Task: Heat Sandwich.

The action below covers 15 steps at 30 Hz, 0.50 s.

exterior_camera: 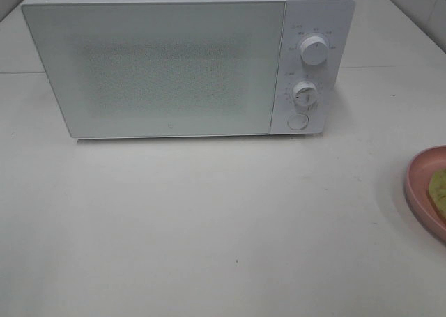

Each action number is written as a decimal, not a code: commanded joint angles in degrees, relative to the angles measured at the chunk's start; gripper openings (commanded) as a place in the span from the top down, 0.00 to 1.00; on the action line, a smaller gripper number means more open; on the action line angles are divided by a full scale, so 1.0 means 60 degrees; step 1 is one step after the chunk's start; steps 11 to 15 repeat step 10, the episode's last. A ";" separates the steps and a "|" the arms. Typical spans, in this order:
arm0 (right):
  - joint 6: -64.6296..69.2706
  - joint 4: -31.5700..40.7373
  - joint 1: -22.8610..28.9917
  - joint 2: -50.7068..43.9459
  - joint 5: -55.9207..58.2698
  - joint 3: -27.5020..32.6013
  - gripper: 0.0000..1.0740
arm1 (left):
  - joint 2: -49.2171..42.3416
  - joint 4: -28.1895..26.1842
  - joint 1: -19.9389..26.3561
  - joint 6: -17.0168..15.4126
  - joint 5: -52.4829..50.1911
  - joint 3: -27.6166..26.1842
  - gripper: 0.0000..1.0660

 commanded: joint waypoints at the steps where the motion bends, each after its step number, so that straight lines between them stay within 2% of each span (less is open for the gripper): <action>1: -0.0067 0.0010 -0.0067 -0.0267 -0.0095 0.0019 0.38 | -0.0277 -0.0086 0.0029 0.0019 -0.0115 0.0048 0.06; 15: -0.0067 0.0010 -0.0067 -0.0267 -0.0095 0.0019 0.38 | -0.0277 -0.0086 0.0029 0.0019 -0.0115 0.0048 0.06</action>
